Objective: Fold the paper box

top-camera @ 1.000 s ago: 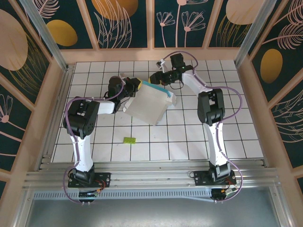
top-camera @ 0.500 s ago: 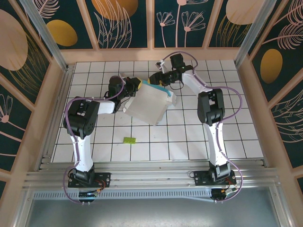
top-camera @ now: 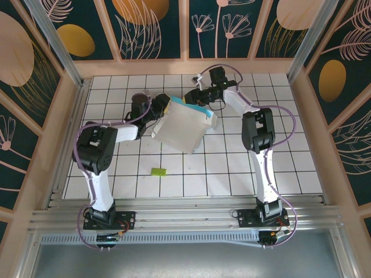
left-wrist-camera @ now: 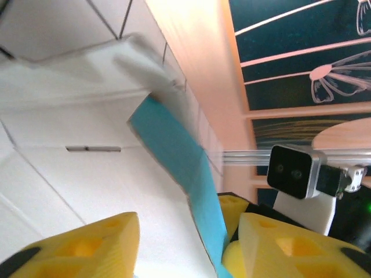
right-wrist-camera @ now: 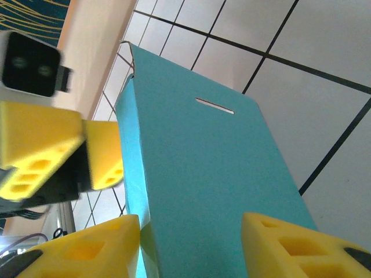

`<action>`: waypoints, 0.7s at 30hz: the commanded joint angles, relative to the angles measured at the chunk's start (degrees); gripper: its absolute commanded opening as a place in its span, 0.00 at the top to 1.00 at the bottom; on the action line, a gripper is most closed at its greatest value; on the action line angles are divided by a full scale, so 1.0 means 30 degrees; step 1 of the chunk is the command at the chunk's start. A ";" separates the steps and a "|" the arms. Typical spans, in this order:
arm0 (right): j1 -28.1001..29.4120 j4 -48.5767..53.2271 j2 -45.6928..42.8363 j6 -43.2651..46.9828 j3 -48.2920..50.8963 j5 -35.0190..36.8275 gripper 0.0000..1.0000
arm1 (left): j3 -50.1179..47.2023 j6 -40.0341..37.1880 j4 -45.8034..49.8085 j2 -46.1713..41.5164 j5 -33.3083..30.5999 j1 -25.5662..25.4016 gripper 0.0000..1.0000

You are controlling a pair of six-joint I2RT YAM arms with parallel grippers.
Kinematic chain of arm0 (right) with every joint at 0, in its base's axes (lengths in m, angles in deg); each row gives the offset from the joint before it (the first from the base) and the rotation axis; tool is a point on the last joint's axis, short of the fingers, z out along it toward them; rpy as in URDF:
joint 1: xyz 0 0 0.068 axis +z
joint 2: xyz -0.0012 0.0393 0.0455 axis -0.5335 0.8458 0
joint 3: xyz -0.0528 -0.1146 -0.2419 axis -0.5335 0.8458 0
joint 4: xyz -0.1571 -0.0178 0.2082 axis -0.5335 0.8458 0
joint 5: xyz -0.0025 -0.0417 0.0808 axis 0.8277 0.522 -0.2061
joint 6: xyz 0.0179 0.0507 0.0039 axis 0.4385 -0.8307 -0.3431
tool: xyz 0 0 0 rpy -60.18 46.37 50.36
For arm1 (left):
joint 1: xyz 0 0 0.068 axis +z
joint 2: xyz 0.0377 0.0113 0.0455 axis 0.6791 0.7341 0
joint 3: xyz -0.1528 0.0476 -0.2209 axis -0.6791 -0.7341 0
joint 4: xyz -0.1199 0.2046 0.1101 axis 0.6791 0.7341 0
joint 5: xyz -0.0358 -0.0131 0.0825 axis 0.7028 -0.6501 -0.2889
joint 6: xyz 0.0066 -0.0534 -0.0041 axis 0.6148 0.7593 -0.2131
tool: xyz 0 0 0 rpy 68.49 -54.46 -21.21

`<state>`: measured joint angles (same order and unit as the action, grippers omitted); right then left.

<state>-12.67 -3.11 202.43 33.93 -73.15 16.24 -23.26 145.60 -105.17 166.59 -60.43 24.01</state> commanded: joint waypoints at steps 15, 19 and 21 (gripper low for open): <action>-0.0082 0.0349 0.0120 -0.0252 -0.0067 0.0283 0.49 | 1.1100 -1.7777 1.8205 0.0315 -0.1638 0.0032 0.54; -0.0080 0.0561 0.0119 -0.0134 -0.0136 0.0342 0.49 | 1.2786 -1.7554 1.9490 0.1955 -0.0799 0.0039 0.54; -0.0109 0.0632 0.0088 -0.0064 -0.0186 0.0367 0.48 | 1.3047 -1.7476 1.9503 0.2402 -0.0381 0.0029 0.55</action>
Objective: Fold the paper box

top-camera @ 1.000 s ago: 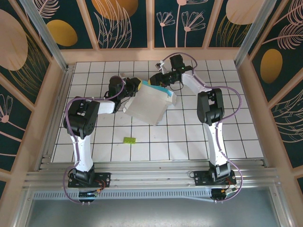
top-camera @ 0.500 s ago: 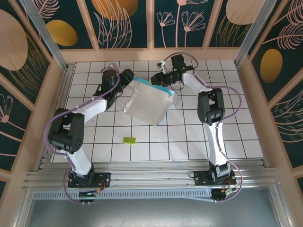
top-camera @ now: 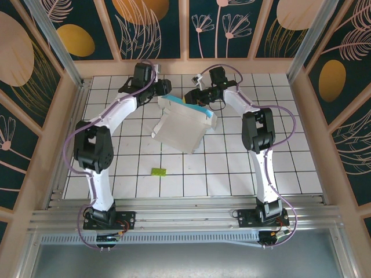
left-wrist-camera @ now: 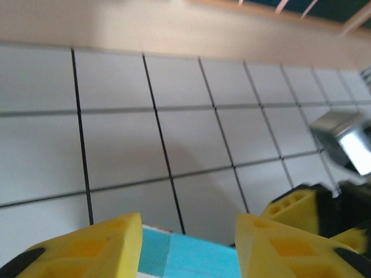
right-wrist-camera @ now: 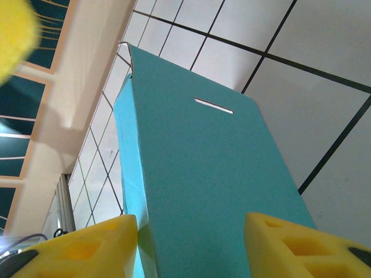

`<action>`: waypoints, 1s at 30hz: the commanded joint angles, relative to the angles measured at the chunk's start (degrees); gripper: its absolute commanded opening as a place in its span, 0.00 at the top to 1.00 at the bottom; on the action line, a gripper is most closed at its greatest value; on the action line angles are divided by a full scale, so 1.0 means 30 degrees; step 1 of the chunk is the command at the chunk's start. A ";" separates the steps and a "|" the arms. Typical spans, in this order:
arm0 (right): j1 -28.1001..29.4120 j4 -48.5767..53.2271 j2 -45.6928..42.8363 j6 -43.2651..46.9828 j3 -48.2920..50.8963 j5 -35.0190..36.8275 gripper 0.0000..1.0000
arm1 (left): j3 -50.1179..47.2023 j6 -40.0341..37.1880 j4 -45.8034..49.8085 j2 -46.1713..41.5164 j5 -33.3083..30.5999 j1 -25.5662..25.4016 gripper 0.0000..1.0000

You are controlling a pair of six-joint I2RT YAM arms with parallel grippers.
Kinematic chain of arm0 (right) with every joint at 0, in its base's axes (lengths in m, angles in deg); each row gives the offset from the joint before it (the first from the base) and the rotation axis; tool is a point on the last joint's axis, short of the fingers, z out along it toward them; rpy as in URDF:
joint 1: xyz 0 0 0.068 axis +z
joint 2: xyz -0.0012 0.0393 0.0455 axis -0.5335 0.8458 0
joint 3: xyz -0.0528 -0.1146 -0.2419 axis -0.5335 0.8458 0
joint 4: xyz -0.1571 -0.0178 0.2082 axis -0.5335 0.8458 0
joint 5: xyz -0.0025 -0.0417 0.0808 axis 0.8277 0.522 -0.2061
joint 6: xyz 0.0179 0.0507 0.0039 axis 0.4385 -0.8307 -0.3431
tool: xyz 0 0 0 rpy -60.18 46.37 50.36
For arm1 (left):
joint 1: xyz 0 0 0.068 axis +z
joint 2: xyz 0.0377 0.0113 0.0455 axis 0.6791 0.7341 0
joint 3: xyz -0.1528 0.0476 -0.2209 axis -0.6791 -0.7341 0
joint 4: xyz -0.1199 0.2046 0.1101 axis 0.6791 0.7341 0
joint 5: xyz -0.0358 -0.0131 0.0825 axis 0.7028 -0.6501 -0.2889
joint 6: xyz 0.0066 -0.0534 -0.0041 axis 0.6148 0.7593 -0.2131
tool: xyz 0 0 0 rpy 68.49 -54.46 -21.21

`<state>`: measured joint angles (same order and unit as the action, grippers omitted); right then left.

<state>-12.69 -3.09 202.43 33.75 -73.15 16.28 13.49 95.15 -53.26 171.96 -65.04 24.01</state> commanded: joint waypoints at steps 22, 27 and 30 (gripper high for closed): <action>-0.0097 0.0752 0.0031 0.0090 0.0045 0.0430 0.48 | -0.0182 0.0879 -0.0210 0.1408 0.3616 0.0042 0.72; -0.0112 0.0753 0.0006 0.0099 0.0022 0.0532 0.48 | -0.0939 0.0384 0.0007 0.0227 0.1388 0.0019 0.57; -0.0102 0.0766 0.0045 0.0099 0.0004 0.0560 0.48 | -0.2200 0.0341 -0.0538 -0.0955 0.0505 0.0034 0.56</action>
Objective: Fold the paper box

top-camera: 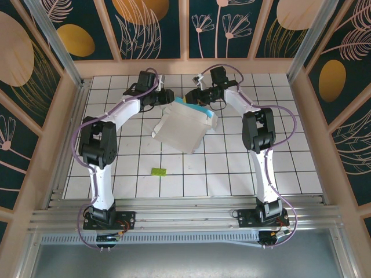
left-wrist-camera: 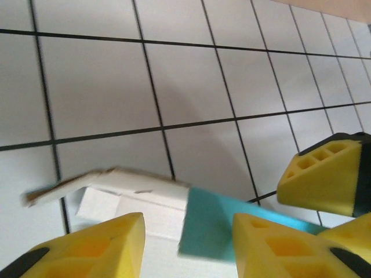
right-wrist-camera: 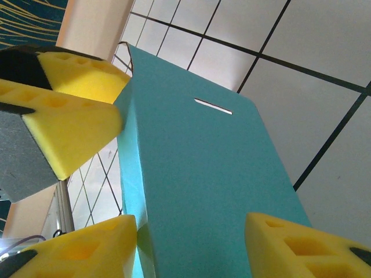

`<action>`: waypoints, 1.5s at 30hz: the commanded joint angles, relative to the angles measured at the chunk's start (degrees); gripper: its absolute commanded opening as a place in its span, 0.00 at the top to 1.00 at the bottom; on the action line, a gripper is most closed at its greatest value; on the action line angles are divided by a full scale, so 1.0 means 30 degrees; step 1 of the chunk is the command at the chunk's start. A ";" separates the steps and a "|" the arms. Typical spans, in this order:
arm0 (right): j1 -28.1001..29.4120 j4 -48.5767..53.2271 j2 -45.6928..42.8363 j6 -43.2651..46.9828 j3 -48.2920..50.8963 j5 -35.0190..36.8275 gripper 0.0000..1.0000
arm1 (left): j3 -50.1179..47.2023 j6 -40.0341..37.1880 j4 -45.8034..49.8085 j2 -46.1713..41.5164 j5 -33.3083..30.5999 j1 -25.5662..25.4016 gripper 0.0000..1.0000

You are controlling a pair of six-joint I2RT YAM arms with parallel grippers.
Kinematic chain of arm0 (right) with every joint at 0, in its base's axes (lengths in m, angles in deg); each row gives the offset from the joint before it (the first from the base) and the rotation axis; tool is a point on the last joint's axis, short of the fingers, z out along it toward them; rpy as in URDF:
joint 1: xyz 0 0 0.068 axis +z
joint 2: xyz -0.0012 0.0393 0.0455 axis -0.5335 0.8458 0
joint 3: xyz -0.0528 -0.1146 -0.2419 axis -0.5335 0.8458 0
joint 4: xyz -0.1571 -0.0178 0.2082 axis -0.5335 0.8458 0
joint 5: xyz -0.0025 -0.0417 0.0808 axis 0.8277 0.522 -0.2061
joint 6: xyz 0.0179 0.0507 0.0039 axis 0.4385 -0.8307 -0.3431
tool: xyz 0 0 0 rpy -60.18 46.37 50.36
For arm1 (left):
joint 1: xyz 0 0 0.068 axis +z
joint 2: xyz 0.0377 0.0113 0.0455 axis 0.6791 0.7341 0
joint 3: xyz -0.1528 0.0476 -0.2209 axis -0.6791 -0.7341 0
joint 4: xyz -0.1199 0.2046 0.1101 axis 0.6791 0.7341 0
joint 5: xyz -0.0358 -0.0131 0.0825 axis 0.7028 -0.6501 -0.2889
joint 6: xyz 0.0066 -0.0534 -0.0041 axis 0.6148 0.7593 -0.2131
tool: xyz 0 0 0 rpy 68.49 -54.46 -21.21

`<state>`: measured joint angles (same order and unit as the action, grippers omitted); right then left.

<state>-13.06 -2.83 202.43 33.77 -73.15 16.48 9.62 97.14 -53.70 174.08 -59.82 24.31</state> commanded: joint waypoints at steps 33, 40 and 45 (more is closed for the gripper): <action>-0.0029 0.1534 0.0266 0.0033 -0.0746 0.1110 0.45 | -0.4336 -0.2030 -0.4472 0.0937 -0.1578 -0.0074 0.60; -0.0009 0.1545 0.0207 0.0004 -0.0723 0.1111 0.45 | -0.1800 -0.2675 -0.3218 0.3125 -0.2032 -0.0073 0.60; 0.0003 0.1536 0.0176 0.0004 -0.0716 0.1081 0.45 | -0.0744 -0.3096 -0.2515 0.4062 -0.2725 -0.0070 0.59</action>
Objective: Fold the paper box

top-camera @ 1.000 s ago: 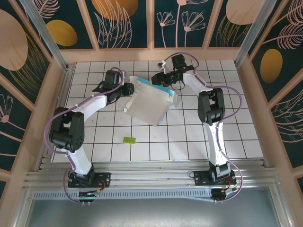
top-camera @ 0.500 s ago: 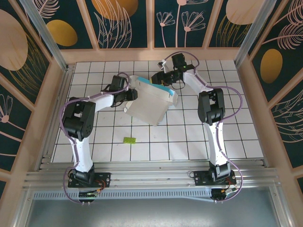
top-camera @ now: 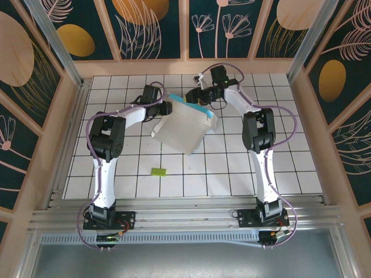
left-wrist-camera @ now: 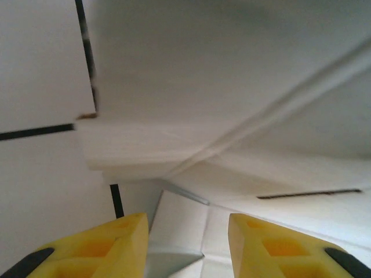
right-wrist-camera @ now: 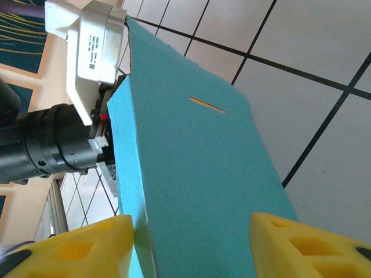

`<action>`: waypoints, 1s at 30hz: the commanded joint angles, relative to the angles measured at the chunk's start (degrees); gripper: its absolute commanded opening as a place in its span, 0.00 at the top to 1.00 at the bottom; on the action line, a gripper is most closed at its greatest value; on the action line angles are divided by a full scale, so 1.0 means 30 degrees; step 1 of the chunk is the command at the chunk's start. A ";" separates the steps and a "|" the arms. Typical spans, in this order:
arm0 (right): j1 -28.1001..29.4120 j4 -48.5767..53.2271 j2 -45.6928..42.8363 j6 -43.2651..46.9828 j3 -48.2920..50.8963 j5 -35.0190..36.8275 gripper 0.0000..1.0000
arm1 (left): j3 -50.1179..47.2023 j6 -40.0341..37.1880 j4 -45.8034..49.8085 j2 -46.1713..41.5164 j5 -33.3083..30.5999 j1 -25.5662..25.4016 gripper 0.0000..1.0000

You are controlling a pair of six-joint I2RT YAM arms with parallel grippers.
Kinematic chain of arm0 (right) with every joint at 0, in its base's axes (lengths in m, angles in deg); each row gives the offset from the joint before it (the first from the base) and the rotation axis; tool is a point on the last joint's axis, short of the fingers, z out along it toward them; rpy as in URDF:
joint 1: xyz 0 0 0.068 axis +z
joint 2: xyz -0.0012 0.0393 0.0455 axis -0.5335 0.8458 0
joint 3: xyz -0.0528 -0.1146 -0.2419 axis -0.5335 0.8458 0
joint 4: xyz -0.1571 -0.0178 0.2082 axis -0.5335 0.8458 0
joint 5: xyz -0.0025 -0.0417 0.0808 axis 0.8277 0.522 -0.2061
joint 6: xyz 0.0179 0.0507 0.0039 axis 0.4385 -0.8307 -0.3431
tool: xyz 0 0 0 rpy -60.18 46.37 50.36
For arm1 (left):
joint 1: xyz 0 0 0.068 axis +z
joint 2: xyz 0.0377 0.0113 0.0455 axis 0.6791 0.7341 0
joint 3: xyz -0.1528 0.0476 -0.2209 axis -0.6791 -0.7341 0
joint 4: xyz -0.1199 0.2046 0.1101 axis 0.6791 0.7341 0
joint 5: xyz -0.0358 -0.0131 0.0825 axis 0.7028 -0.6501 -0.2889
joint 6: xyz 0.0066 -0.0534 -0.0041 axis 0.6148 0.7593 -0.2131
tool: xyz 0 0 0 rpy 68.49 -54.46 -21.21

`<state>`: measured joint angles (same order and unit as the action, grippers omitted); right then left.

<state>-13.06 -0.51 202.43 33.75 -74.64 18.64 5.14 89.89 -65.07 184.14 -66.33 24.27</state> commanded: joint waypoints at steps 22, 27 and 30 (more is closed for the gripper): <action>0.0123 0.0726 0.0119 -0.0110 -0.0236 0.0536 0.45 | -0.0069 -0.0934 0.1697 0.1360 -0.0262 -0.0059 0.59; 0.0136 0.0872 0.0090 0.0011 -0.0195 0.0682 0.45 | -0.1084 -0.1037 0.0397 0.0499 -0.1061 -0.0044 0.49; 0.0153 0.0854 0.0090 -0.0017 -0.0229 0.0736 0.45 | -0.1545 -0.0953 -0.0207 -0.0083 -0.1957 -0.0046 0.49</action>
<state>-13.02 -0.51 202.43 33.73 -74.64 19.04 2.93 87.33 -66.99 185.21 -66.77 23.42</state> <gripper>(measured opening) 0.551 0.511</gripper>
